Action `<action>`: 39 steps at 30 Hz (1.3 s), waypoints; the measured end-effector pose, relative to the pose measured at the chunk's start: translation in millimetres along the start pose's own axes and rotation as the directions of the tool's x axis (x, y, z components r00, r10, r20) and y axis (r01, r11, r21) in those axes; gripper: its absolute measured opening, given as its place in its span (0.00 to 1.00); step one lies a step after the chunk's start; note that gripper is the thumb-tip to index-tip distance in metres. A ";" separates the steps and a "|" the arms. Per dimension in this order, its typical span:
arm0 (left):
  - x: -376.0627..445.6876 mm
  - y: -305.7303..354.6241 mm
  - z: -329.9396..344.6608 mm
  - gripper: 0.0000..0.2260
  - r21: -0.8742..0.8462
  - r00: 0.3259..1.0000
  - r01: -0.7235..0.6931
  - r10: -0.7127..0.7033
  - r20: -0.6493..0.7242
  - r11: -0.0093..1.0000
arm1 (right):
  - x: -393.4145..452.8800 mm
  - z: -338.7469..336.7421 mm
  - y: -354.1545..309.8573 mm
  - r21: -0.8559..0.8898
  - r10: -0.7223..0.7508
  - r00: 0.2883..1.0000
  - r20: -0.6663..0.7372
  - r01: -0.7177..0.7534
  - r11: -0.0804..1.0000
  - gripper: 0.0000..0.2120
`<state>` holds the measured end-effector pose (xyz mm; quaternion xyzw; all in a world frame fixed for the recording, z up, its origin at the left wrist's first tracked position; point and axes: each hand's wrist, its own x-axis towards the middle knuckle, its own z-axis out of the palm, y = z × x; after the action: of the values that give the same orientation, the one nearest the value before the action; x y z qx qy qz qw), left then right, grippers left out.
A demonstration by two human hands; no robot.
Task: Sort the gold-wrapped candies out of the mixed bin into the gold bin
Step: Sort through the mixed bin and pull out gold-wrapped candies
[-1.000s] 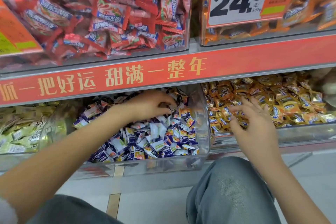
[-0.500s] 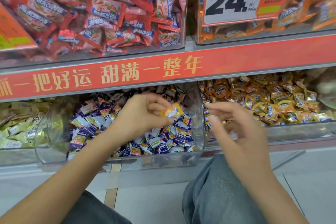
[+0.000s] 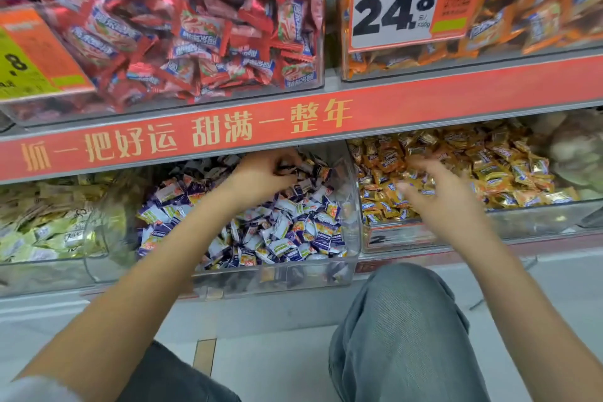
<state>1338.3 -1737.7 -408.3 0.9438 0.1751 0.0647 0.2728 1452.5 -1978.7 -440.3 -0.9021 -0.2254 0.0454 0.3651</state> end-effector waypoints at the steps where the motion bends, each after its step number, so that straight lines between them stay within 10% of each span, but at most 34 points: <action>1: 20.2 -6.2 0.4 0.13 0.058 0.993 -0.035 0.028 0.118 0.998 | 5.7 3.4 2.7 -0.040 0.027 0.999 0.036 -0.026 0.999 0.20; 6: 81.7 -7.8 21.5 0.42 0.119 0.878 -0.036 -0.026 0.479 0.992 | 10.5 17.8 0.1 -0.217 0.016 0.999 -0.050 -0.026 0.976 0.16; 16: 93.9 -10.4 42.7 0.37 0.461 0.785 -0.173 -0.161 0.599 0.870 | 12.9 26.3 0.0 -0.337 0.010 0.991 -0.134 -0.055 0.940 0.15; 21: 46.6 -16.6 3.7 0.14 0.323 0.838 -0.282 0.068 0.542 0.904 | 12.8 26.0 0.6 -0.348 0.008 0.991 -0.131 -0.053 0.936 0.15; 27: -40.9 -46.6 -34.7 0.11 0.405 0.956 -0.252 0.160 0.247 0.879 | 12.3 28.9 4.1 -0.347 -0.038 0.984 -0.174 -0.026 0.937 0.13; 35: -78.6 -59.3 -19.6 0.10 0.424 0.973 -0.228 0.225 0.059 0.877 | -45.5 20.0 -41.4 0.187 -0.356 0.793 -0.495 0.497 0.847 0.12; 39: -83.3 -59.8 -20.2 0.13 0.407 0.979 -0.193 0.201 0.023 0.893 | -72.1 47.8 -77.2 0.164 -0.602 0.766 -0.225 0.639 0.751 0.12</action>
<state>1238.7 -1710.9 -425.6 0.9920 0.0909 0.0635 0.0607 1347.4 -1931.1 -428.7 -0.7273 -0.4762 -0.1245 0.4782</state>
